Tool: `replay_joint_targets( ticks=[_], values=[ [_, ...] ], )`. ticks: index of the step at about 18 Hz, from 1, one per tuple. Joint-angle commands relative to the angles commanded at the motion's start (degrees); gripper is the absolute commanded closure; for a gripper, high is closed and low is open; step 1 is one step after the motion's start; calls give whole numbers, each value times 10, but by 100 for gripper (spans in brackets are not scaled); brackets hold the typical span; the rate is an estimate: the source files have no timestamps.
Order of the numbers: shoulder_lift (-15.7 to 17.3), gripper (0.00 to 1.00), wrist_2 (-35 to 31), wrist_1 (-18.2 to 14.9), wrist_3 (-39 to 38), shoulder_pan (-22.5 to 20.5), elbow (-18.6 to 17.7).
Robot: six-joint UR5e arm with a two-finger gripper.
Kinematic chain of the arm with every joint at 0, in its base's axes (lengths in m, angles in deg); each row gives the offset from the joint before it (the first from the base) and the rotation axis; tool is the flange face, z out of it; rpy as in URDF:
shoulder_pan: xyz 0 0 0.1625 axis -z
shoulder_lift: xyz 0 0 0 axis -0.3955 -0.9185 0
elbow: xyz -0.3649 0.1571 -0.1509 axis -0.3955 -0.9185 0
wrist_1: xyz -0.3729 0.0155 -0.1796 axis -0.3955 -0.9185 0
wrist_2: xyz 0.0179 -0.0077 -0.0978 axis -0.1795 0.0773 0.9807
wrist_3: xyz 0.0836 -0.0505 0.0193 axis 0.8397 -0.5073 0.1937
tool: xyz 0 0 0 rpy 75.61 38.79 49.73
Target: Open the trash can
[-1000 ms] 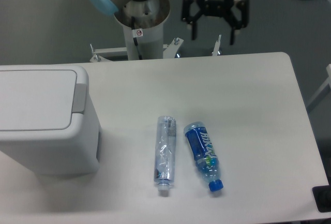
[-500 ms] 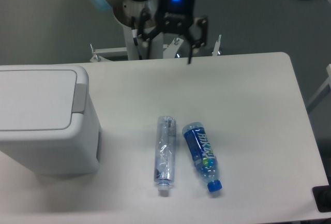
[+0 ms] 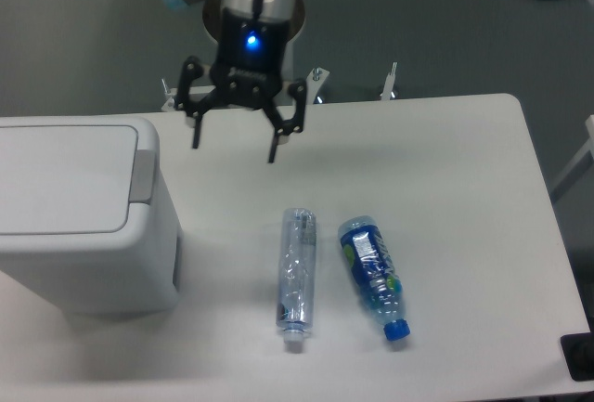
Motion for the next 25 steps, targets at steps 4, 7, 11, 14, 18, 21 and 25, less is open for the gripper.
replay_joint_targets(
  ticks=[4, 7, 11, 14, 18, 21, 25],
  values=[
    [-4, 0, 1, 0, -4, 12, 2],
    [-4, 0, 0, 0, -4, 16, -2],
    [-11, 0, 0, 1, -4, 17, -2],
    [-14, 0, -1, 3, 0, 19, -2],
    [-18, 0, 0, 3, -2, 20, -3],
    [-18, 0, -1, 3, -2, 22, -4],
    [-21, 0, -1, 4, -1, 25, -4]
  ],
)
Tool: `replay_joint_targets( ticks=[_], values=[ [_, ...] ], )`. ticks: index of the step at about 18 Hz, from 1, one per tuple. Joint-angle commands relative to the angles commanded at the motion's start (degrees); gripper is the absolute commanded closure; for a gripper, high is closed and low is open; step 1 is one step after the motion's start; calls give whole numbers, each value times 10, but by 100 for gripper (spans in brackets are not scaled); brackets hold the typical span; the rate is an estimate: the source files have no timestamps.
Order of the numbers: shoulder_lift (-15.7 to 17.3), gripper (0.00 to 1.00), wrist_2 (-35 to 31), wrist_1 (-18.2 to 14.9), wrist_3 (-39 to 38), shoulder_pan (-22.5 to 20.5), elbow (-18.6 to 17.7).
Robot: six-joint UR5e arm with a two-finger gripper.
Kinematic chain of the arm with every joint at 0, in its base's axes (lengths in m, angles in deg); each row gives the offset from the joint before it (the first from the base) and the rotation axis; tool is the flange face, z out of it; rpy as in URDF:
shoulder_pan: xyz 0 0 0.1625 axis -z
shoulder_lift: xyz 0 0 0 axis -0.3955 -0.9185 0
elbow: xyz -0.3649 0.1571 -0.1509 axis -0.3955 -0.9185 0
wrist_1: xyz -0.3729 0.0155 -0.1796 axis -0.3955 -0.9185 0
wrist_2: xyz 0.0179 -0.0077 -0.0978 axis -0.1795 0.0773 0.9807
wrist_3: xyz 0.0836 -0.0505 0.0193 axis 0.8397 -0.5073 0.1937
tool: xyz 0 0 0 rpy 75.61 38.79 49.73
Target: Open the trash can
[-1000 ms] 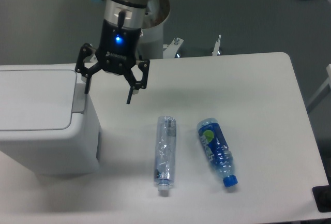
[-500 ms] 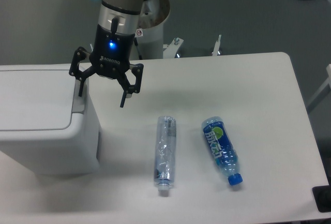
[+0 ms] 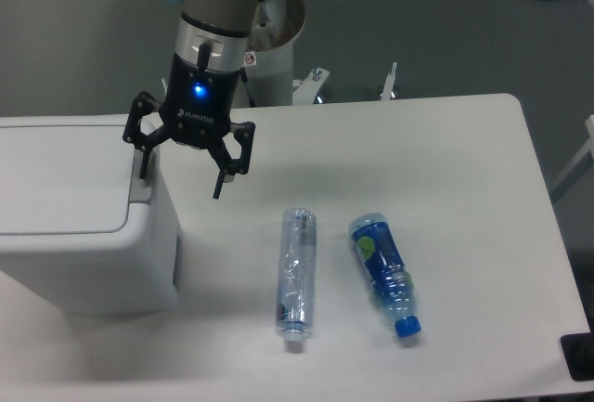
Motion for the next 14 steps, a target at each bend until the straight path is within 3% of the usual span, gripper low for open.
replay_joint_targets(
  ticks=[14],
  values=[
    [-4, 0, -3, 0, 4, 1, 4]
  ],
)
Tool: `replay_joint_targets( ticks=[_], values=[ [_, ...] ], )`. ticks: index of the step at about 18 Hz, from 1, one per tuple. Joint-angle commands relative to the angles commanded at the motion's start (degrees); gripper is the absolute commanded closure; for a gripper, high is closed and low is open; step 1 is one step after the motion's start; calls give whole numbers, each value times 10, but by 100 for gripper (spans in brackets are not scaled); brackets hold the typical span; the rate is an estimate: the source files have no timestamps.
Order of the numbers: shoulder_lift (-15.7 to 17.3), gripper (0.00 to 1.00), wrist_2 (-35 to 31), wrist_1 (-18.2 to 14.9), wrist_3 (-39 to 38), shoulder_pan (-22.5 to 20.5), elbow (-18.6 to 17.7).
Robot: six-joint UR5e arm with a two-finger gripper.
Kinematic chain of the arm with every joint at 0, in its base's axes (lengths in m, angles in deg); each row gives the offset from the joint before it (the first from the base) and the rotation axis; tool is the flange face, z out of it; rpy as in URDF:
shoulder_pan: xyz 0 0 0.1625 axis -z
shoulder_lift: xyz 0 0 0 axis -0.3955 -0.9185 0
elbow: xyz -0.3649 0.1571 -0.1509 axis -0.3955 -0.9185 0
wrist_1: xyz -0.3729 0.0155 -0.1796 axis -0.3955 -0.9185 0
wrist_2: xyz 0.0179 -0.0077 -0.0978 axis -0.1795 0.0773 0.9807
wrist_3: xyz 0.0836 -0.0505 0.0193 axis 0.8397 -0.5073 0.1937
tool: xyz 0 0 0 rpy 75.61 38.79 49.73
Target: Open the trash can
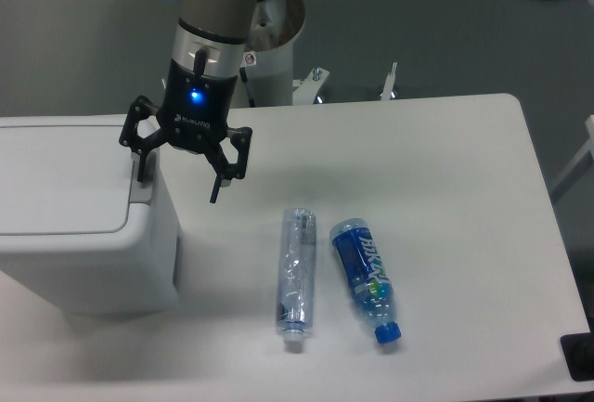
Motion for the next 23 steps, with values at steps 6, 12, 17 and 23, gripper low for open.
replay_joint_targets(
  ticks=[6, 12, 17, 23],
  values=[
    [0, 0, -8, 1, 0, 0, 0],
    [0, 0, -8, 1, 1, 0, 2],
    [11, 0, -4, 1, 0, -3, 24],
    [11, 0, -27, -3, 32, -23, 53]
  ],
)
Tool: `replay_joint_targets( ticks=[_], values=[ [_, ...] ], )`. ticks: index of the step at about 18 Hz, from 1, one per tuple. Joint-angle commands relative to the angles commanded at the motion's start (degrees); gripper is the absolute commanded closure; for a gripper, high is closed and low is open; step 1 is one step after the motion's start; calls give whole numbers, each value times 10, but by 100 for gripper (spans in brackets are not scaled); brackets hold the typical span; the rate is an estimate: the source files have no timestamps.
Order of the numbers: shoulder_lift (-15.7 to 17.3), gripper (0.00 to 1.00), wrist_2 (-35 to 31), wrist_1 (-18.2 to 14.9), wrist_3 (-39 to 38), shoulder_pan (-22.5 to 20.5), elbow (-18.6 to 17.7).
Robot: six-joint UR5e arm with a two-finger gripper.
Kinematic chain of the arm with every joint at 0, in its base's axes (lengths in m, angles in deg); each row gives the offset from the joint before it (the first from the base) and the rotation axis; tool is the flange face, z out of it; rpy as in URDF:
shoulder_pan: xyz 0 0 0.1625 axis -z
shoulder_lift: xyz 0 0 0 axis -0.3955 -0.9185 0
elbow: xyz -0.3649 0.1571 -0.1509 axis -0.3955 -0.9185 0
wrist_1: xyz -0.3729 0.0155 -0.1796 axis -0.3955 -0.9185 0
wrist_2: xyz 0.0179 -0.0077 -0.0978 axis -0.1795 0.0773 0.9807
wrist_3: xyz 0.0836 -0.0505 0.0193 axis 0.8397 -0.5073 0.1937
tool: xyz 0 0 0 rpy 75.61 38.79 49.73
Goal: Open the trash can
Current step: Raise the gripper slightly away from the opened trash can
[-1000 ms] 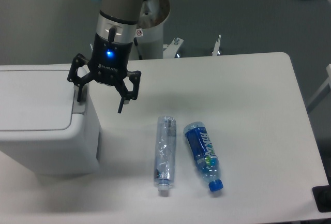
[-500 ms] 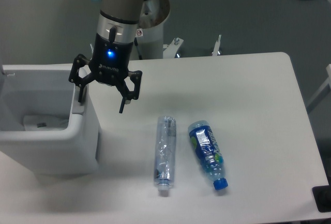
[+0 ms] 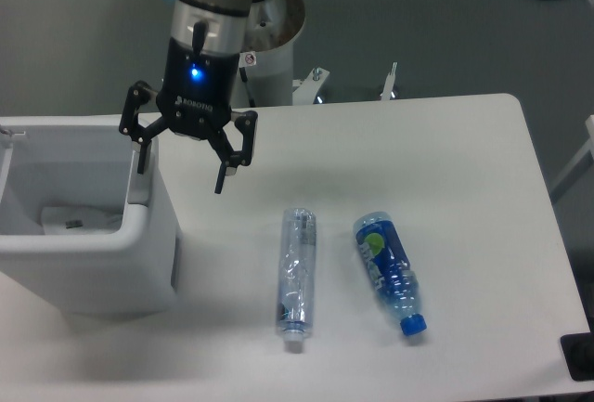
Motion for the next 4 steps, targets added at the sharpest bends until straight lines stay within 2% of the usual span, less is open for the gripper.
replay_joint_targets(
  ticks=[4],
  values=[
    [-3, 0, -101, -3, 80, -13, -9]
  ],
)
